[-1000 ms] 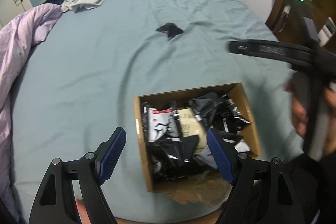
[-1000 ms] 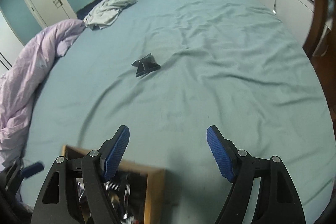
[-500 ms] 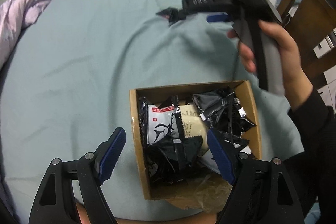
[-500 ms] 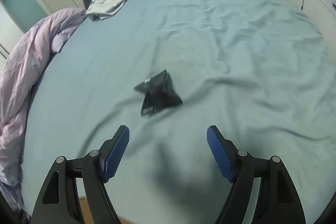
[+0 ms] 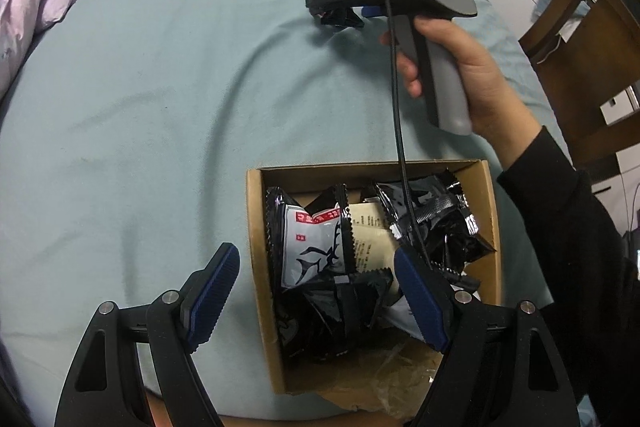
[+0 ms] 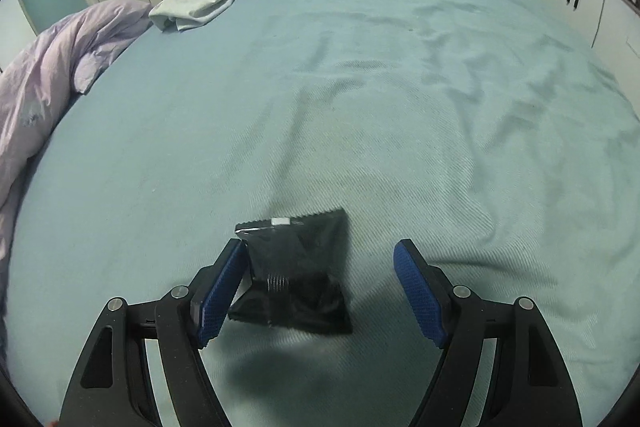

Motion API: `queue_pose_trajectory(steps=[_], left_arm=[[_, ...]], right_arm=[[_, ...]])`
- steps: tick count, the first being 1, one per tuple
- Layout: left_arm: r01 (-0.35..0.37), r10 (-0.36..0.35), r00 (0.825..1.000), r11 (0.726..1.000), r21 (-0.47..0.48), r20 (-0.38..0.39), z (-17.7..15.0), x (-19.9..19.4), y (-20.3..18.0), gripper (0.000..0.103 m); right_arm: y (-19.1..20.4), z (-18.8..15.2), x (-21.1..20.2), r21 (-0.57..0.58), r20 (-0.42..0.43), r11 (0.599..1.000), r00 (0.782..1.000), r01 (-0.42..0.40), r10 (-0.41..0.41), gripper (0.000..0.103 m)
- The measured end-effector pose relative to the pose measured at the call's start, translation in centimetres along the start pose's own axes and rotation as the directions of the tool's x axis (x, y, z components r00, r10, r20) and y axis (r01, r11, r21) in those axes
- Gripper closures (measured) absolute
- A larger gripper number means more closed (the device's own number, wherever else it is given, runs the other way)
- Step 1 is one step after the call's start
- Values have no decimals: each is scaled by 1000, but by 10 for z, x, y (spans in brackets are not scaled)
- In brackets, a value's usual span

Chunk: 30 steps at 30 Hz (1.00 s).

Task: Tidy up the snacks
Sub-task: 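Reach the right gripper to the last black packet and grasp it, then lower the black packet into the box and open the right gripper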

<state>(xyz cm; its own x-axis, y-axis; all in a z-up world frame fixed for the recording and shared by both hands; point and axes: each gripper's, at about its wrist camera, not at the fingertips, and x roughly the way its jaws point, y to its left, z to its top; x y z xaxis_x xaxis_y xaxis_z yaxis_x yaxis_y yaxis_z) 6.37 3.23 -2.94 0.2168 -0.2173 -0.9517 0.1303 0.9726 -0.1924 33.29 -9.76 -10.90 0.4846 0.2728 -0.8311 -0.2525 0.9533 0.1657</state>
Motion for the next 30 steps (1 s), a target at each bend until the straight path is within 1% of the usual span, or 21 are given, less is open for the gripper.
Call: queue_pose_trajectory(steps=[1, 2, 4, 5, 8, 12, 15, 18, 19, 20, 22, 24, 28, 29, 30], left_arm=[[-3, 3, 1000, 1000, 0, -3, 0, -2, 3, 22], [-5, 5, 1000, 1000, -2, -6, 1, -1, 3, 22], [-7, 7, 1000, 1000, -7, -8, 3, -1, 2, 22], [-9, 9, 1000, 1000, -6, -7, 4, -1, 2, 22], [-30, 30, 1000, 1000, 2, 6, 4, 0, 1, 22], [-62, 62, 998, 998, 8, 28, 1, -1, 2, 22], [-77, 76, 996, 997, 1, 49, -3, -8, 5, 22], [-114, 113, 990, 993, 7, 89, -11, -18, 4, 22], [-139, 137, 985, 990, 14, 109, -13, -21, 3, 22], [-165, 160, 978, 986, 25, 130, -16, -24, 2, 22], [-190, 181, 971, 981, 42, 156, -20, -29, -1, 22], [-200, 188, 965, 979, 49, 180, -23, -35, -4, 22], [-229, 212, 952, 972, 57, 219, -30, -43, -7, 22], [-245, 226, 947, 967, 62, 228, -32, -44, -8, 22], [-252, 231, 945, 966, 64, 230, -31, -43, -7, 22]], right_arm=[[3, -1, 3, -9, 1, 1000, 1000, 8, -8, 46], [4, -2, 2, -17, 0, 1000, 1000, 15, -15, 57], [8, -2, 1, -44, 0, 998, 999, 41, -41, 62], [8, -2, -1, -46, -3, 998, 999, 32, -32, 63], [3, -3, -15, -16, 16, 1000, 1000, 9, -8, 64], [1, -7, -52, -23, 49, 1000, 999, 6, -5, 64], [-6, -15, -92, 27, 75, 999, 997, -33, 31, 64], [-17, -29, -127, 107, 102, 990, 992, -89, 78, 64], [-19, -40, -140, 129, 108, 986, 990, -103, 90, 64], [-20, -46, -149, 131, 108, 987, 991, -98, 84, 64], [-20, -67, -174, 109, 116, 993, 992, -55, 42, 64], [-21, -89, -201, 96, 143, 995, 990, -33, 19, 64], [-33, -141, -260, 154, 221, 985, 974, -83, 48, 64], [-34, -153, -270, 162, 231, 983, 972, -84, 45, 64], [-34, -167, -280, 172, 239, 982, 970, -82, 39, 64]])
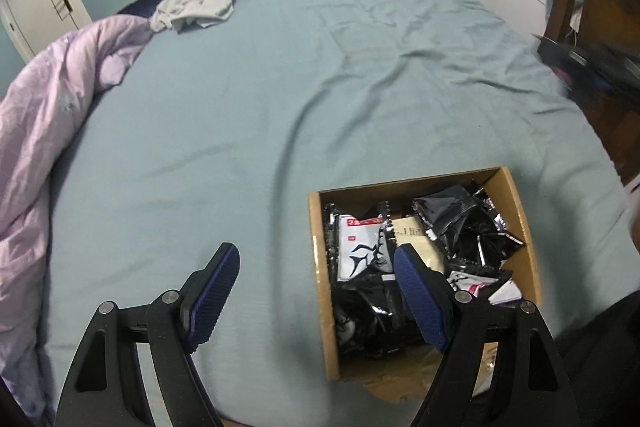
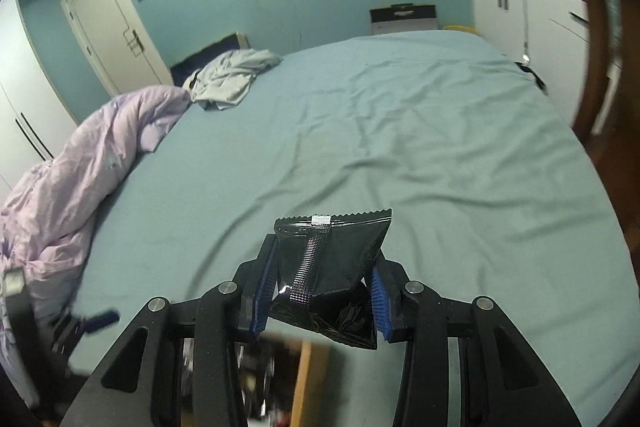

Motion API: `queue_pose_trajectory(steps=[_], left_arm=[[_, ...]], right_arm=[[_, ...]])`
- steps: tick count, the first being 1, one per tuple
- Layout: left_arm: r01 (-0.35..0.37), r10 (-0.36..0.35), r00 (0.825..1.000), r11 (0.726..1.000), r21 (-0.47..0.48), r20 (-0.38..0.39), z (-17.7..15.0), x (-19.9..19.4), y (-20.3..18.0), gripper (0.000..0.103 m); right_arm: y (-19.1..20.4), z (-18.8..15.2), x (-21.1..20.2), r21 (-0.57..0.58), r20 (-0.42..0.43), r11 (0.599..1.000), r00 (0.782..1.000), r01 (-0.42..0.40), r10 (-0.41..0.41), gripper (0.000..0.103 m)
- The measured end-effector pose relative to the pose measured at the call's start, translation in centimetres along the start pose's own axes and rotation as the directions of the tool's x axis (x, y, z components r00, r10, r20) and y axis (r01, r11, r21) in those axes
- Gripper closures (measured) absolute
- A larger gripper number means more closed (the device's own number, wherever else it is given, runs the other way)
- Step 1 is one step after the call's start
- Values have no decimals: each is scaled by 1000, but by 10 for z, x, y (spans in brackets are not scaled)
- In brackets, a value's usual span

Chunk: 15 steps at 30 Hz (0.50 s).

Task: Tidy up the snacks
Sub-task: 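Lower the black packet into the box and open the right gripper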

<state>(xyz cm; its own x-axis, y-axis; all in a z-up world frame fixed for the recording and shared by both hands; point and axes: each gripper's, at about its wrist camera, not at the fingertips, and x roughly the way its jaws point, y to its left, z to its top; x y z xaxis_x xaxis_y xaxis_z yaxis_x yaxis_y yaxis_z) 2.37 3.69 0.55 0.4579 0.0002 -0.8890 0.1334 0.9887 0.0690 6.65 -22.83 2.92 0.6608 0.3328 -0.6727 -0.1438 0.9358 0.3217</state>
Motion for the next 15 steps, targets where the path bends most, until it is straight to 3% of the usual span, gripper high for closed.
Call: queue_pose_trajectory(steps=[7, 15], left_arm=[[-46, 46, 999, 999, 0, -5, -7, 2, 2, 22], [-67, 68, 998, 998, 8, -17, -10, 8, 0, 22]], right_arm=[[7, -62, -47, 0, -34, 1000, 999, 13, -13, 64], [28, -66, -25, -11, -122, 1000, 992, -26, 24, 64]])
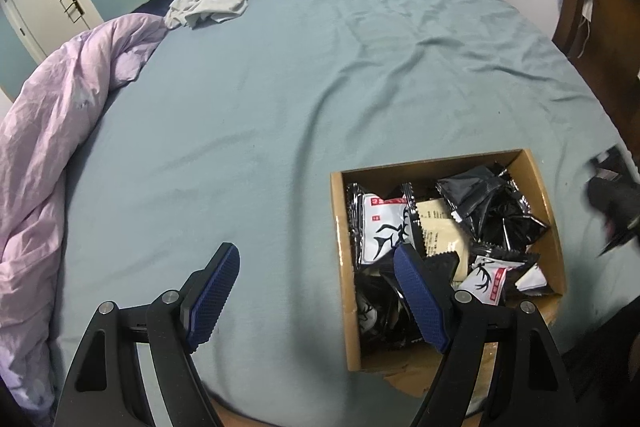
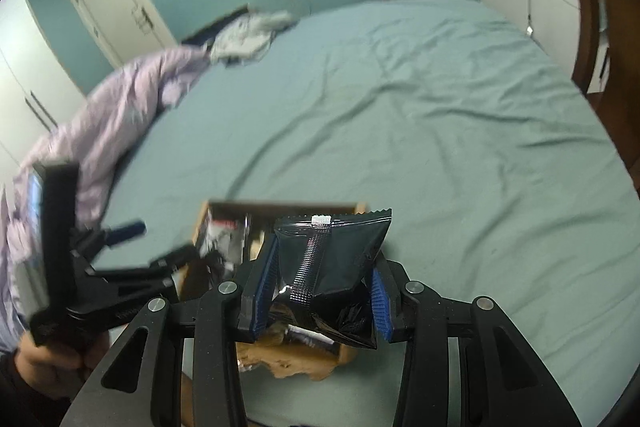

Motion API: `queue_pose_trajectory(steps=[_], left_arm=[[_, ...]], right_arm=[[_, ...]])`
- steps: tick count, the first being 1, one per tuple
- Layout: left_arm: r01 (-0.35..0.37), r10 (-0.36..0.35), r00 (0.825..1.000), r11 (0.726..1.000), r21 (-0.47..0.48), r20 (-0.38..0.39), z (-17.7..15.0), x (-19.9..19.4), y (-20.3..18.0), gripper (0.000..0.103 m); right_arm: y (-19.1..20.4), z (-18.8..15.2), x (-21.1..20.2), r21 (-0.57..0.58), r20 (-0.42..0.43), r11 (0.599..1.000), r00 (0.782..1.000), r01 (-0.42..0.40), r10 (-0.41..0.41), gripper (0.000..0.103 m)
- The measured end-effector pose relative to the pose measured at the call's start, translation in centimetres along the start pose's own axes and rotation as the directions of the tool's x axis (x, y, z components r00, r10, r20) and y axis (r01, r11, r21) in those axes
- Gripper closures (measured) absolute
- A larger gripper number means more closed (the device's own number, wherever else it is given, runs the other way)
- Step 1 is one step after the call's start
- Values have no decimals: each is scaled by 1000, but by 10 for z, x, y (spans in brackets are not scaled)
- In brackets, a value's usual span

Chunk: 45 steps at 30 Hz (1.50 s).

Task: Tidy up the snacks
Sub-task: 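Lower the black packet into the box and open the right gripper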

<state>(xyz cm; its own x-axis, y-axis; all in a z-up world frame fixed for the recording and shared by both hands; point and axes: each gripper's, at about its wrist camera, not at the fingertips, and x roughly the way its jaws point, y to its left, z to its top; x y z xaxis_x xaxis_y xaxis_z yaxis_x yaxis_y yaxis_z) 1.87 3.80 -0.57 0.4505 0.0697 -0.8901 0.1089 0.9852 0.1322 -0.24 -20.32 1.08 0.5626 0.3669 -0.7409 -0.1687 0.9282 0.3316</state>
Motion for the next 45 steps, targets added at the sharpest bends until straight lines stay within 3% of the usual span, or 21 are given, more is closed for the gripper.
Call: queue_pose_trajectory(steps=[10, 13, 15, 20, 23, 27, 31, 34, 39, 45], left_arm=[[-5, 5, 1000, 1000, 28, -2, -2, 1, -9, 22], [-2, 2, 1000, 999, 38, -8, -3, 3, -12, 22], [-2, 3, 1000, 999, 43, -9, -3, 3, -13, 22], [0, 1, 1000, 999, 43, -17, -4, 5, -14, 21], [1, 0, 1000, 999, 36, -27, -4, 7, -13, 20], [9, -8, 999, 1000, 29, -38, -5, 9, -12, 16], [7, -5, 999, 999, 36, -41, -5, 8, -12, 14], [35, -34, 998, 999, 17, -52, -2, 8, -10, 13], [47, -47, 997, 999, 0, -57, 1, 7, -8, 12], [64, -66, 996, 998, -21, -65, 2, 7, -6, 12]], right_arm=[[15, 7, 42, -104, -155, 993, 985, 55, -71, 62], [22, 12, 41, -122, -137, 989, 985, 85, -101, 62], [28, 10, 38, -133, -123, 988, 988, 82, -98, 59], [22, 2, 18, -70, -87, 997, 996, -22, 16, 32], [15, 1, 3, -63, -55, 998, 998, 9, -13, 31], [11, -3, -7, -80, -70, 990, 990, 113, -119, 30], [-7, -14, -13, 8, -144, 998, 988, 66, -64, 30], [-11, -12, -11, 40, -152, 997, 986, 71, -64, 30], [1, -4, 6, -20, -142, 989, 979, 145, -147, 30], [18, -8, 19, -103, -144, 983, 975, 153, -167, 30]])
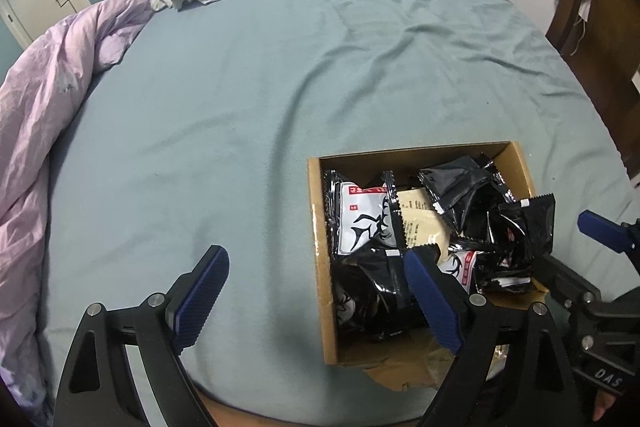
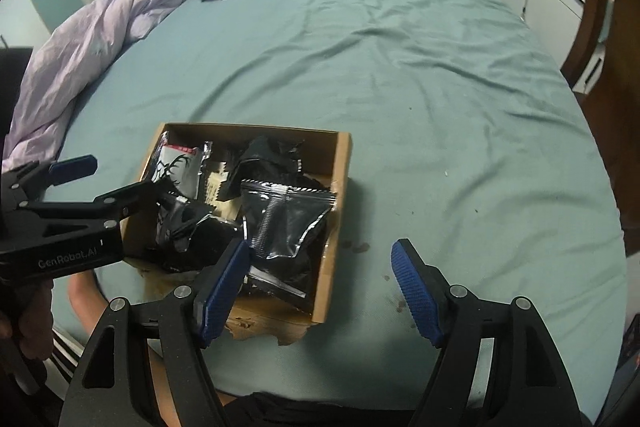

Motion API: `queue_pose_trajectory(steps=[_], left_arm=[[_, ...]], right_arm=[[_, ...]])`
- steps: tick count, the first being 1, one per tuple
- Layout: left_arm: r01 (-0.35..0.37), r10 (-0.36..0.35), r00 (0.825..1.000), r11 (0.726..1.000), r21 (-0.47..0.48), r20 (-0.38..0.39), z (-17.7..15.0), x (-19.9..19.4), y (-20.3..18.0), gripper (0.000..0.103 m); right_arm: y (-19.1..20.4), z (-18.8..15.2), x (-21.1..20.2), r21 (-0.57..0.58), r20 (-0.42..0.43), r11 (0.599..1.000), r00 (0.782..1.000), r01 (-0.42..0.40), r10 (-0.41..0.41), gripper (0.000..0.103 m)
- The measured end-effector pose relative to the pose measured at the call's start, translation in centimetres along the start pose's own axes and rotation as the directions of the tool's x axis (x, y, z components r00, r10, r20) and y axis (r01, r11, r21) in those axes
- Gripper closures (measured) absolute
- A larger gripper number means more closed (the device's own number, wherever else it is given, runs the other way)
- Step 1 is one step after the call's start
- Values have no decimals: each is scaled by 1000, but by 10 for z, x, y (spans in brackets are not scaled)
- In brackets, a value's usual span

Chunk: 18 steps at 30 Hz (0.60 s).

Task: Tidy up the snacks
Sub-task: 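Withdraw the open right gripper from the box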

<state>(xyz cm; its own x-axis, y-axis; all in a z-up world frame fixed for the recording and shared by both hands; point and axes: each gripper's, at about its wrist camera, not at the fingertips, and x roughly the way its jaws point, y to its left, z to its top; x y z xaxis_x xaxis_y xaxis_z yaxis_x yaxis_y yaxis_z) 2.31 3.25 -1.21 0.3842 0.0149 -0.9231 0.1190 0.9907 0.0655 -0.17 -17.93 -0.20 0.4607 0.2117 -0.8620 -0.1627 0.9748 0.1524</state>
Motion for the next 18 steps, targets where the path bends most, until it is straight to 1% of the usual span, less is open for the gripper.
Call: queue_pose_trajectory(steps=[5, 9, 18], left_arm=[[-22, 23, 1000, 999, 44, -12, -1, 3, -6, 12], [-11, 11, 1000, 999, 40, -16, -1, 3, -6, 12], [-12, 12, 1000, 999, 37, -4, -2, -1, -6, 12]], right_arm=[[-2, 1, 1, 4, -3, 1000, 1000, -5, 5, 30], [-5, 2, 3, 13, -7, 1000, 1000, -14, 14, 30], [-2, 1, 3, 4, -4, 1000, 1000, -4, 4, 30]])
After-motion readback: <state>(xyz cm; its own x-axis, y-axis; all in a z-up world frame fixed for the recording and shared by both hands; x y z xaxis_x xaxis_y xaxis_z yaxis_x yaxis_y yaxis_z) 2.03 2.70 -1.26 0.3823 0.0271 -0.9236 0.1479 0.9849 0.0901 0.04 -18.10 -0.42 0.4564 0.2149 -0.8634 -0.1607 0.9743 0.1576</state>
